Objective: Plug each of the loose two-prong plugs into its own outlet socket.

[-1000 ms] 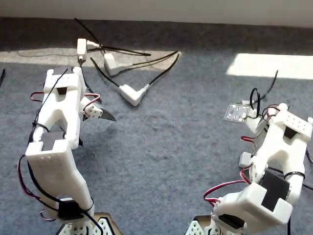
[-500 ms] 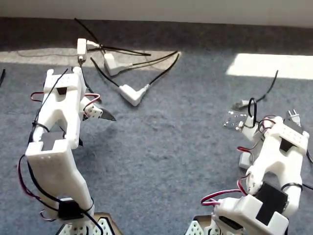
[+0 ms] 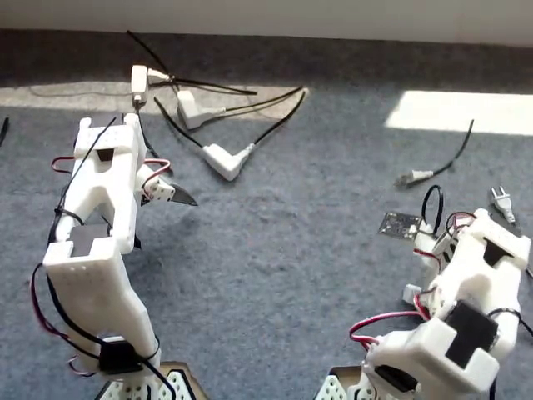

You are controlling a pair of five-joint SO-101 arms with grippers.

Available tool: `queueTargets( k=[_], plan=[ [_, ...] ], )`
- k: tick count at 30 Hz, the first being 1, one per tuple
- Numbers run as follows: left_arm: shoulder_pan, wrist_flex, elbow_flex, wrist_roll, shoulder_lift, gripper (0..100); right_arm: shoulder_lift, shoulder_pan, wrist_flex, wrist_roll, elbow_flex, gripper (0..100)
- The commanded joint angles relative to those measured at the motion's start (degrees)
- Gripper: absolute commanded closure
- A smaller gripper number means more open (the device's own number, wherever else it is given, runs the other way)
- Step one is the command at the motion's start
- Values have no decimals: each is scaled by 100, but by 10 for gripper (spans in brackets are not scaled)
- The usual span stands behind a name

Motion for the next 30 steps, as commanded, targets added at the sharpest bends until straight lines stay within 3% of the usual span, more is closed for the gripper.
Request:
queueTargets(
  k=[1, 5, 11, 18, 22, 26, 30],
  plan=[
    [31, 9, 4, 0, -31, 522, -92, 57, -233, 44, -40, 511],
    [31, 18, 4, -18, -31, 522, -84, 101, -840, 44, 22, 592],
    [22, 18, 13, -18, -31, 522, -84, 101, -831, 9, 22, 776],
    [22, 18, 13, -18, -31, 522, -127, 101, -831, 9, -31, 836],
    [22, 18, 13, -18, -31, 522, -136, 48, -831, 9, -40, 949],
    [22, 18, 13, -18, -31, 522, -136, -154, -822, -79, -171, 980],
    [22, 9, 4, 0, -31, 522, -136, -1042, -716, -993, -189, 981]
  ],
)
